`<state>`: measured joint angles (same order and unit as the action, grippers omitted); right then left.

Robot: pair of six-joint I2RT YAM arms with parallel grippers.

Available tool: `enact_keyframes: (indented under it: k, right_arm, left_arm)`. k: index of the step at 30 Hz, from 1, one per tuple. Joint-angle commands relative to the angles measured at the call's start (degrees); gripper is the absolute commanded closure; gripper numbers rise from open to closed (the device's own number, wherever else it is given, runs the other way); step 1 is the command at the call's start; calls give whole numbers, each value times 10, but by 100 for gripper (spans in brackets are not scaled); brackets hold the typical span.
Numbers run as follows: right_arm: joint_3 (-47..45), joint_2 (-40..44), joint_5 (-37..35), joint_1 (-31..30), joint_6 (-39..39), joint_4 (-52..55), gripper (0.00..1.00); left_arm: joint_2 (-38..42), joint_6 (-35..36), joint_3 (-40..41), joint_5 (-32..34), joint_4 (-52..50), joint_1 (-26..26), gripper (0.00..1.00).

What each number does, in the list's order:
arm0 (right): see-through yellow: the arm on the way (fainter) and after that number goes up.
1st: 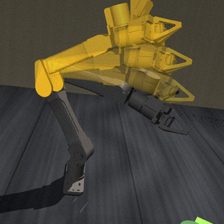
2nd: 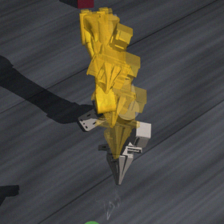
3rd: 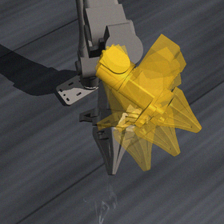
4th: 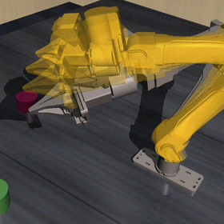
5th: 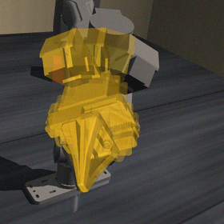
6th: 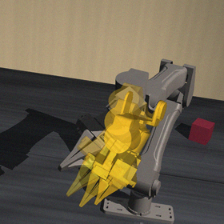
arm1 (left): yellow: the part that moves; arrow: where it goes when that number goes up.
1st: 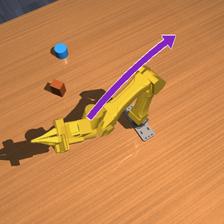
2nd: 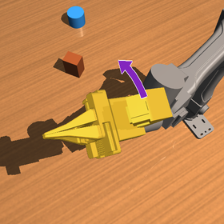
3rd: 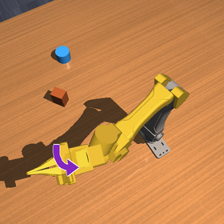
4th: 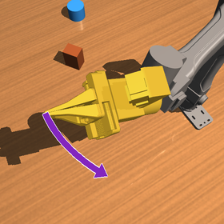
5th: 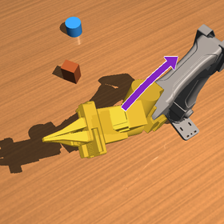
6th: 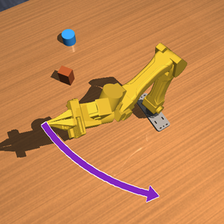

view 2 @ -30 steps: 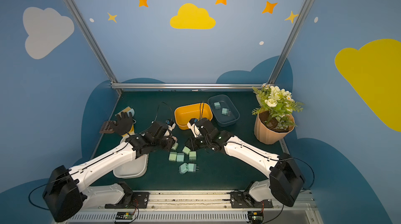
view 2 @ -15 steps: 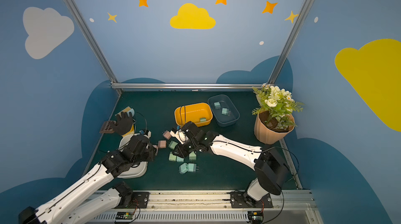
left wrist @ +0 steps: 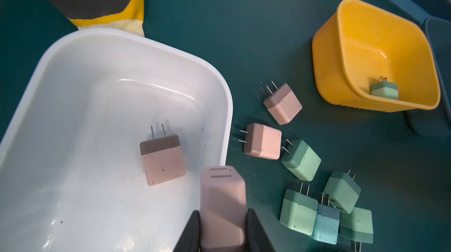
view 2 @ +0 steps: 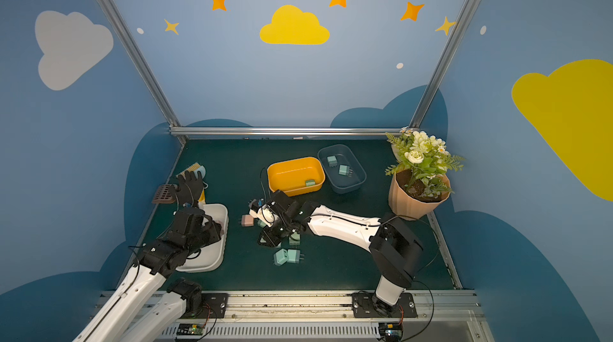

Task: Place the plugs by color into the storage box
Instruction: Place the plug in the storage box.

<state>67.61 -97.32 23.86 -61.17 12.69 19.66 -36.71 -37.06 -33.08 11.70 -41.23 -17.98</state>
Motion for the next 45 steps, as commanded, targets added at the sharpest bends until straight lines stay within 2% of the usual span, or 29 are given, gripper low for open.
enact_keyframes:
  k: [1,7,12,13,14,16,19,22,25,30,35,39,42,45]
  right_arm:
    - [16,-11,1,-9,-14,37,67]
    - [28,-12,-31,-10,-19,60,65]
    - [50,-10,-71,-10,-32,102,65]
    - [52,-8,-77,-10,-31,109,64]
    - [53,-6,-82,-10,-29,113,63]
    - [52,-2,-89,-10,-27,116,61]
    - [49,4,-96,-9,-25,115,60]
    - [53,3,-100,-8,-21,115,60]
    - [60,-1,-101,-6,-17,115,60]
    - [59,-7,-89,9,6,106,60]
    - [25,10,-49,30,36,60,60]
    - [-19,37,-34,56,70,21,60]
    - [-40,49,-83,74,110,42,59]
    - [-39,52,-142,76,126,101,56]
  left_arm:
    - [20,-21,8,14,-14,6,97]
    - [29,-65,12,94,-56,11,97]
    - [28,-100,47,96,-49,35,97]
    - [29,-108,54,95,-49,40,92]
    - [32,-113,59,96,-47,42,84]
    - [39,-114,68,88,-35,45,55]
    - [54,-111,73,81,-32,45,41]
    - [62,-107,69,81,-36,44,33]
    - [62,-91,71,69,-23,44,34]
    - [53,-17,86,-10,53,42,35]
    - [27,49,83,-58,119,24,37]
    - [-12,135,74,-101,190,-5,37]
    - [-47,207,88,-174,297,-32,40]
    - [-88,303,87,-210,371,-82,40]
